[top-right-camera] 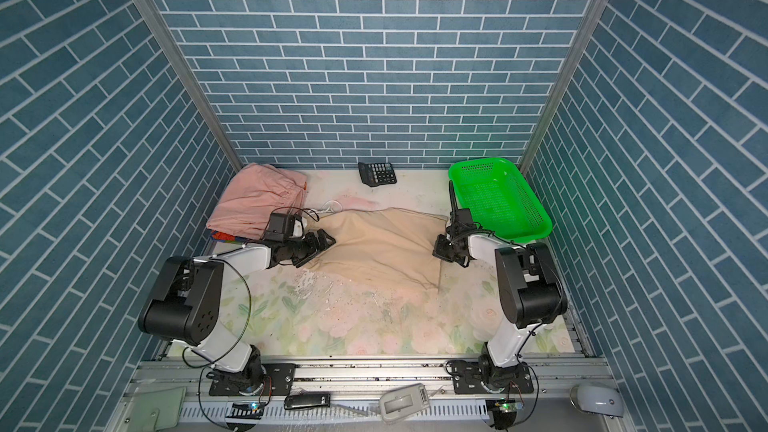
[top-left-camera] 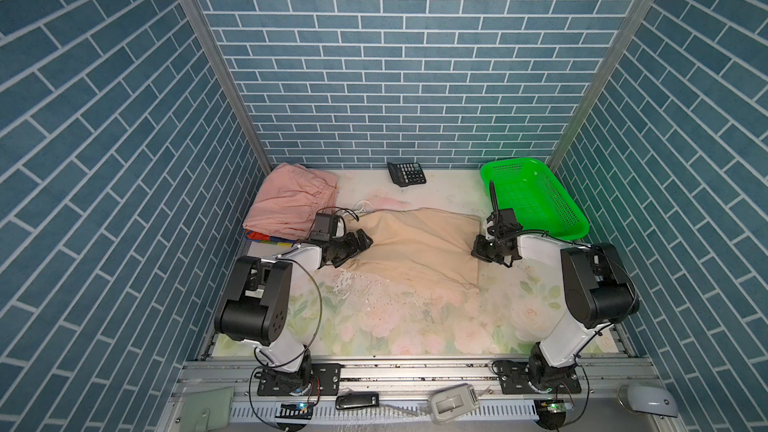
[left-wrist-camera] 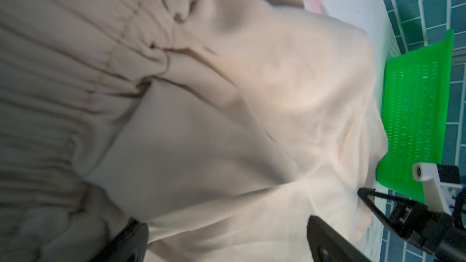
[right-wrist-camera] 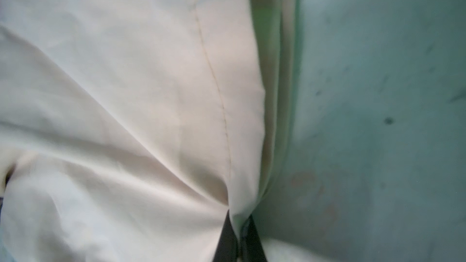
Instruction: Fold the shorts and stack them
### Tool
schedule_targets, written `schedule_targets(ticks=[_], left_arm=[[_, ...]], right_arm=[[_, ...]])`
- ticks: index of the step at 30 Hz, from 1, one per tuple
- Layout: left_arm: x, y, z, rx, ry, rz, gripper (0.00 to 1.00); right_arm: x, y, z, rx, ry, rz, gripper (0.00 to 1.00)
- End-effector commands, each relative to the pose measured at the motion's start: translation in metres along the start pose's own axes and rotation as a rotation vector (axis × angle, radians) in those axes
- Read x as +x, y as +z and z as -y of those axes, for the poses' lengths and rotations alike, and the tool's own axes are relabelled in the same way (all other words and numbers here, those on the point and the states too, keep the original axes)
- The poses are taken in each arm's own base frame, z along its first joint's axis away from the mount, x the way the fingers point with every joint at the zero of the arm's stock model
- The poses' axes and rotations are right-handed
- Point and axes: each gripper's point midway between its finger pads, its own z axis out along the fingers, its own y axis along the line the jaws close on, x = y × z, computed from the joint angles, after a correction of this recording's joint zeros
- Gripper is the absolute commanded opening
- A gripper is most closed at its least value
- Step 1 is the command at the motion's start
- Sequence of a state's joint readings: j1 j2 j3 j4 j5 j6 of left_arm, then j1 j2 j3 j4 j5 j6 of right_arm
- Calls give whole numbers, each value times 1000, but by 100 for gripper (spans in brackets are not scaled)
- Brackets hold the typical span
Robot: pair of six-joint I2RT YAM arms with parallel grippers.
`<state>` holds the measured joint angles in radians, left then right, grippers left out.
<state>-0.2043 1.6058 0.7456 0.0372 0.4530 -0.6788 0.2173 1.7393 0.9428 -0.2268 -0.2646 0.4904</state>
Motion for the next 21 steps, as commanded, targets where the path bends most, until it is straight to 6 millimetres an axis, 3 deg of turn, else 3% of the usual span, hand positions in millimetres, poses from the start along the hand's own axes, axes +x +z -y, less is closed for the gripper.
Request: schedule_targets(ticks=[1,5,8,11,13,17,21], left_arm=[[44,6,-1,-16,-54,-77,100],[59,7,34,65,-56,-73,100],[39,-18,48,46,-5,-16,100],[0,-55,66,6,85,78,100],[-17,-65,78,22,94,99,99],[-28,-43,95,98,46,68,100],[-29,-11,83,110,-8,57,100]], right_arm=[[-17,-7,23,126,-51,3,0],[-35,-12,22,156,-65,17,0],[-40,-26,3,97,-82,34,26],[-44,-52,-29,24,-127,84,52],[-44,-66,-56,-22,-169,120,69],[-40,-63,-117,-197,-205,151,98],[-27,-34,-189,-477,-178,91,99]])
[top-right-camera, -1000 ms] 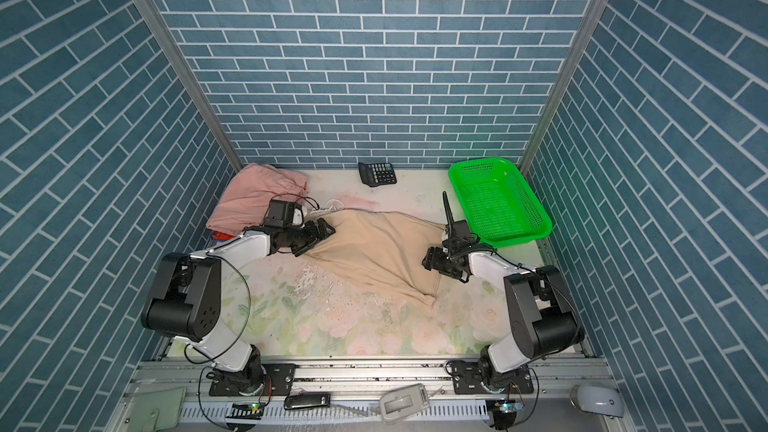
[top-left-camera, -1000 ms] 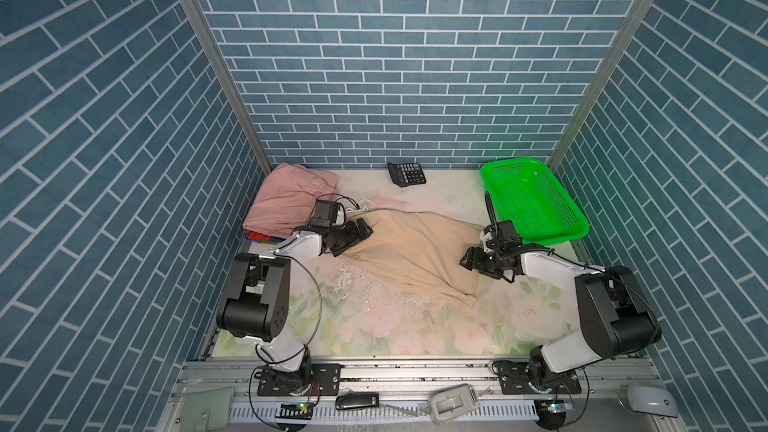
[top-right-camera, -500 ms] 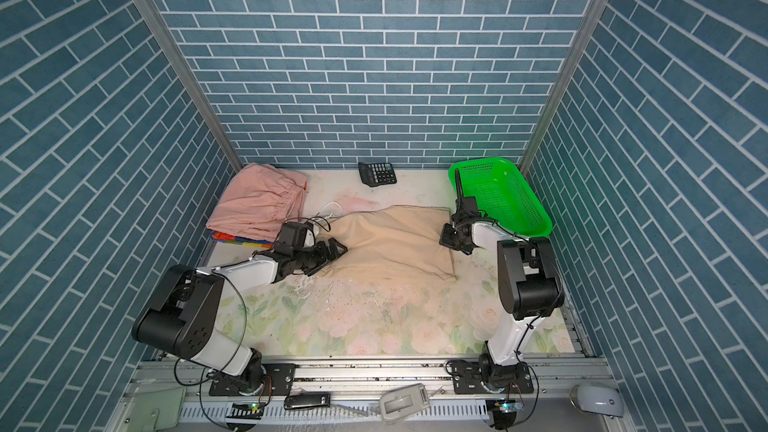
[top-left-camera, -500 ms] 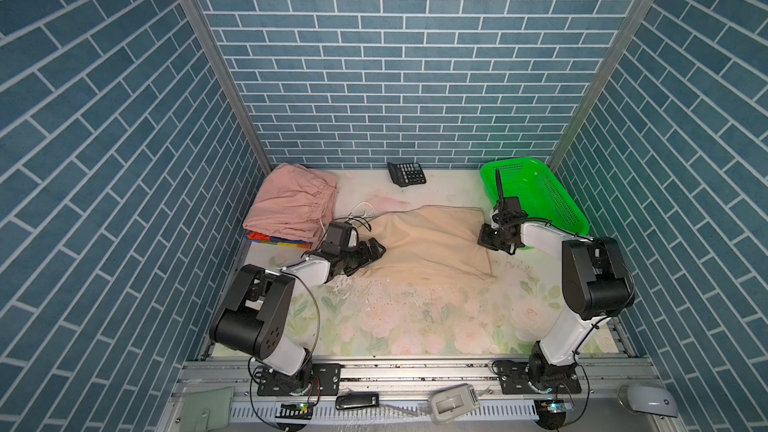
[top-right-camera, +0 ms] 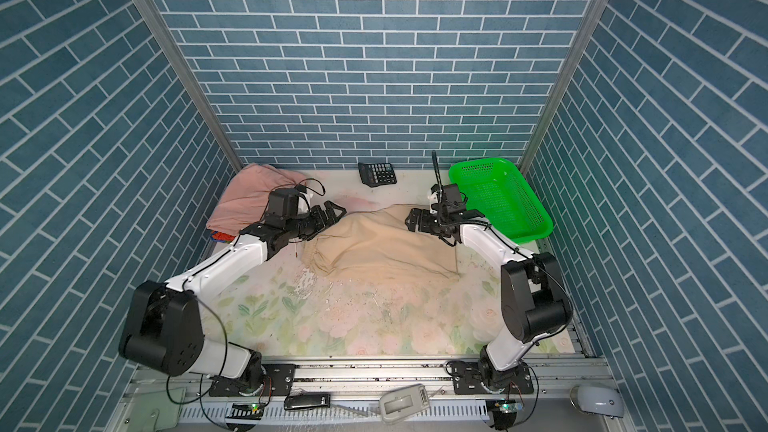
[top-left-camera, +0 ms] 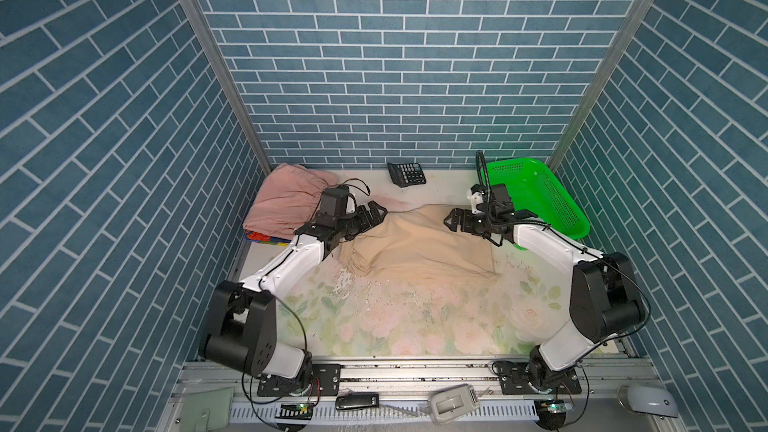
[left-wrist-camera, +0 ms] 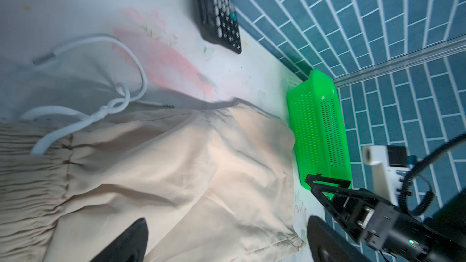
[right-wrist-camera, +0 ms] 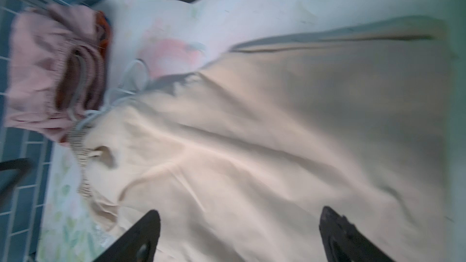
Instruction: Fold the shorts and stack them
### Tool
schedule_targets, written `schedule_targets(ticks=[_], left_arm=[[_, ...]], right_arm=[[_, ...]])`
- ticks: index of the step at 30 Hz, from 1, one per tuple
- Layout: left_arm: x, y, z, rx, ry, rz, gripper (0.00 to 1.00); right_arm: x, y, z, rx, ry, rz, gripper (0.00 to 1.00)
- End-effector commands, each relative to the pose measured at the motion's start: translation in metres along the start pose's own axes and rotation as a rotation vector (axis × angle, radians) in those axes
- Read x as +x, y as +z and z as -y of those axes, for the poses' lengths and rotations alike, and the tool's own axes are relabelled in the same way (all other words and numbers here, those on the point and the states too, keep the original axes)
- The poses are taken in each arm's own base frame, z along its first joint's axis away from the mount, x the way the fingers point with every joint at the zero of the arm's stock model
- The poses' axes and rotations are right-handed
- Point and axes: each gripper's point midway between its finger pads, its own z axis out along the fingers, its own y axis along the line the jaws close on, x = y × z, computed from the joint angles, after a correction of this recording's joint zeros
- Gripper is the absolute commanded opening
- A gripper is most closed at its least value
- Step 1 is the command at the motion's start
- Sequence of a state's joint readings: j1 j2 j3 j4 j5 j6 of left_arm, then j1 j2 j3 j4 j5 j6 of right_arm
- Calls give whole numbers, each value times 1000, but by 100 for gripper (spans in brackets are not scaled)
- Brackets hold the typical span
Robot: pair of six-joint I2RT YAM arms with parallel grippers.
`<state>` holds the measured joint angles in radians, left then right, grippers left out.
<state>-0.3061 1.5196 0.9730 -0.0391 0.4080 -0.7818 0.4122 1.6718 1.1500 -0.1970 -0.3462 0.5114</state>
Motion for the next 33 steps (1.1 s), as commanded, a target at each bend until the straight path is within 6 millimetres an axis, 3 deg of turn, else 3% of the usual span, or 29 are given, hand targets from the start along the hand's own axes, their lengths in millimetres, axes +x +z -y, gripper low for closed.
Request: schedule_targets(ticks=[1,4,8,13,18,20,23,25,27,30,33], left_arm=[[20,24,-31,-53,-58,-66,100],[19,32,-51,-105,-46,-73,100],[13,35,-87,-163,-76,-76,100],[21,30,-120,-218,-92,-95,100],[41,27,-142,-242,-109,-127,100],[42,26,-141,-241,-85,-134,100],[24,14,-123,-239,-1,-117,100],[-1,-5,-106,-274,92,-58,100],[-23,-30,-100,-360,186,12,100],[-44,-66,-116,-544,263,101,100],[-35,-72,-136,-547,207,45,100]], right_arm=[[2,39,-49,-235,72,-20,99],[7,67,-71,-317,90,-36,99],[9,101,-76,-365,108,-55,99],[2,135,-37,-266,87,-56,99],[-19,151,14,-194,126,-47,99],[-31,146,28,-174,133,-32,99],[-47,125,31,-172,110,-14,99],[-61,95,15,-165,50,16,99],[-61,74,4,-169,15,26,99],[-50,46,-5,-165,-1,31,99],[-29,27,-3,-136,-25,19,99]])
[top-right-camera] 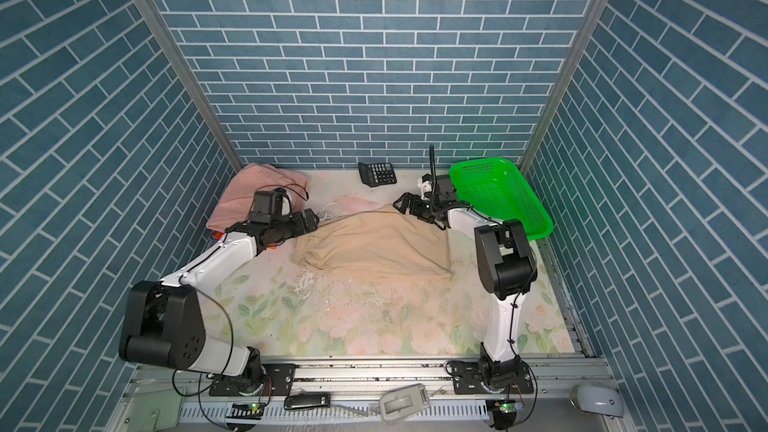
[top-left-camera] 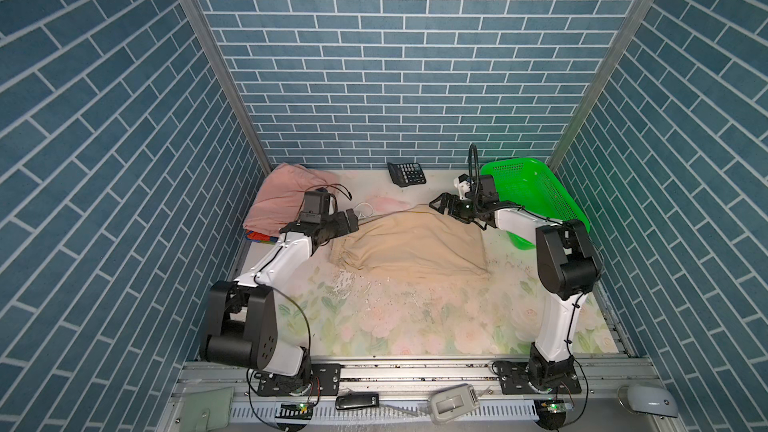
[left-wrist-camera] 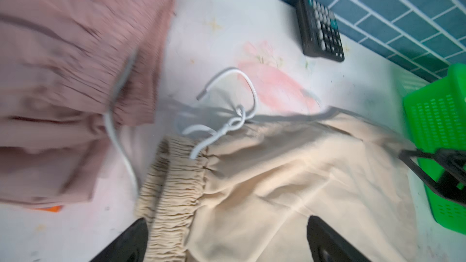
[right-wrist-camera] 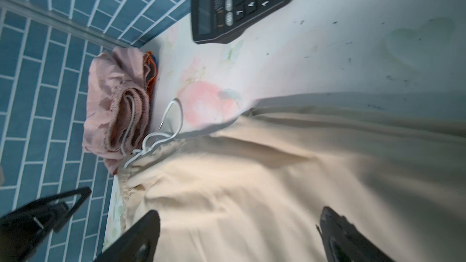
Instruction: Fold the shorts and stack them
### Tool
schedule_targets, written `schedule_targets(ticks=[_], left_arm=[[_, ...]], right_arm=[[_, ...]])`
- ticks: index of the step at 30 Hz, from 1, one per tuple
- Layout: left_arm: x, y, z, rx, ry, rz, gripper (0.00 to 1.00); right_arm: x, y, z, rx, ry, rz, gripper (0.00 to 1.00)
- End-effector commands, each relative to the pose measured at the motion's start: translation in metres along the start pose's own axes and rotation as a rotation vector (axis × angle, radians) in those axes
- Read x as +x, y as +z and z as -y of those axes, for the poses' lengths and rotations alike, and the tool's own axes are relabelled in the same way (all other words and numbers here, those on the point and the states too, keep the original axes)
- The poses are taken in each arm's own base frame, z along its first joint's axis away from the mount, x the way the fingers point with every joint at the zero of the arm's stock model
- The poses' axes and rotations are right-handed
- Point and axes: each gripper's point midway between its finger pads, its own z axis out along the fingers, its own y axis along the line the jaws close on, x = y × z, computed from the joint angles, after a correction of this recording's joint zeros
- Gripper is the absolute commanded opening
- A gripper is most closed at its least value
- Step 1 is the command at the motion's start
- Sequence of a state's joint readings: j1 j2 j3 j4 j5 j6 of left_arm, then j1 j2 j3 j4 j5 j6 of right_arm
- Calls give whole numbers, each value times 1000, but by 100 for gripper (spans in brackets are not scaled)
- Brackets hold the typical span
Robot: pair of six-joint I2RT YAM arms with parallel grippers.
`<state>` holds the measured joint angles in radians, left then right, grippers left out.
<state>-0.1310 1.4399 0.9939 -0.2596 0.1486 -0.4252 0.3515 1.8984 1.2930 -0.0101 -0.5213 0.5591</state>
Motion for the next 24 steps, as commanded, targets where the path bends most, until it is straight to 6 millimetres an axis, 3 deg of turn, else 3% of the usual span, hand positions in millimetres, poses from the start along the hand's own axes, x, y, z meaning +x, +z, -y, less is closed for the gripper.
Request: schedule_targets(ticks=[1,9,19,24], left_arm=[[35,3,-48,-151,32,-134,99],[70,34,-49,-96,11,-254,94],[74,76,-50,-88,8,-331,90],[84,89,-49,-75,13,-386,74]], right_arm=[[24,-23,-3,43,-69,-34,99],[68,-54,6,77,-79,-86,99],[96,-66,14,75,-52,-104,99],[103,-72,22,105,-35,-109,99]])
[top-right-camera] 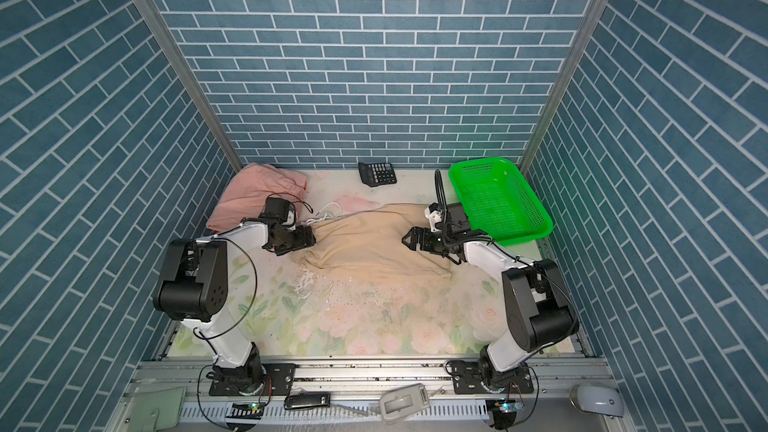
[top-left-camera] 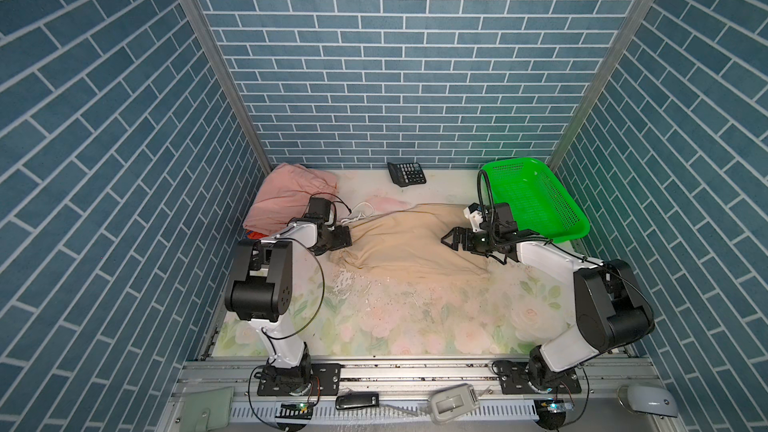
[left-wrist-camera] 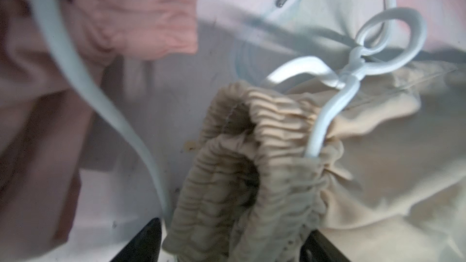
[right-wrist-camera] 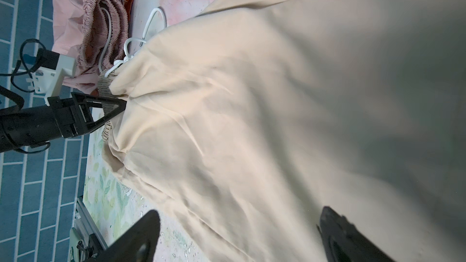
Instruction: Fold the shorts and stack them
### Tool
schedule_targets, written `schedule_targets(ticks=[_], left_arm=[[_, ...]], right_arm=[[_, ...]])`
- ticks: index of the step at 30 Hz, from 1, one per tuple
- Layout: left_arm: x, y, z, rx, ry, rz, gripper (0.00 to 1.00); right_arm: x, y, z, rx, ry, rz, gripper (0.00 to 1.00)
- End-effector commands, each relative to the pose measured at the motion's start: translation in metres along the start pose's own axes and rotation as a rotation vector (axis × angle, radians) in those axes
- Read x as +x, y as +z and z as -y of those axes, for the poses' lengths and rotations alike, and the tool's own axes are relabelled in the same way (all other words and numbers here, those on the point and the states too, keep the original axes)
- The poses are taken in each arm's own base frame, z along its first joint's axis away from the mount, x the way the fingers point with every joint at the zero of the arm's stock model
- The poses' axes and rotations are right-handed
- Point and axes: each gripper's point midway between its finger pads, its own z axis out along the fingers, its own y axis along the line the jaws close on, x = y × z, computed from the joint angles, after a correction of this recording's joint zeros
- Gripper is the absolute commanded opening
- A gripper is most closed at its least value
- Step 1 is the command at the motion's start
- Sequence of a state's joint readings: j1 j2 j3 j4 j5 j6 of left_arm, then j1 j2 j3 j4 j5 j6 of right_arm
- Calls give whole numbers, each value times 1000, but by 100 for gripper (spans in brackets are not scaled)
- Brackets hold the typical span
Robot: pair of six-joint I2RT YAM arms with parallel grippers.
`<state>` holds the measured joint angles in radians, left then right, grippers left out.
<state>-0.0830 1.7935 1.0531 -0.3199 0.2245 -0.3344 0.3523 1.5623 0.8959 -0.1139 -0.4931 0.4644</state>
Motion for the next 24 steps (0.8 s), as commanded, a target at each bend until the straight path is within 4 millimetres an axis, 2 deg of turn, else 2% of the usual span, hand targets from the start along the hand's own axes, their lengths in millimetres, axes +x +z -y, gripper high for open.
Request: schedule_targets(ticks=[1,8,12,16,19,22,24], left_arm=[[8,11,0,1,15,-56,70],[15,13,4,-29,63,-81,36],[13,7,17,-33,108,-80,29],[3,-11,29,-45,166,-62,17],[-7,-32,42,-56,213,-48,13],[-17,-56,56,-81,272,-37,9],[-23,-72,71,-89,316,-19,9]], right_arm=[[3,-8,5,19,-17,9,99],[15,-9,13,33,17,-2,99],[18,-11,16,46,17,-2,99],[19,-13,14,41,20,-2,99],[19,-17,7,27,16,-2,99],[22,-18,-11,6,-11,-13,99],[28,-13,-33,-35,-33,-22,99]])
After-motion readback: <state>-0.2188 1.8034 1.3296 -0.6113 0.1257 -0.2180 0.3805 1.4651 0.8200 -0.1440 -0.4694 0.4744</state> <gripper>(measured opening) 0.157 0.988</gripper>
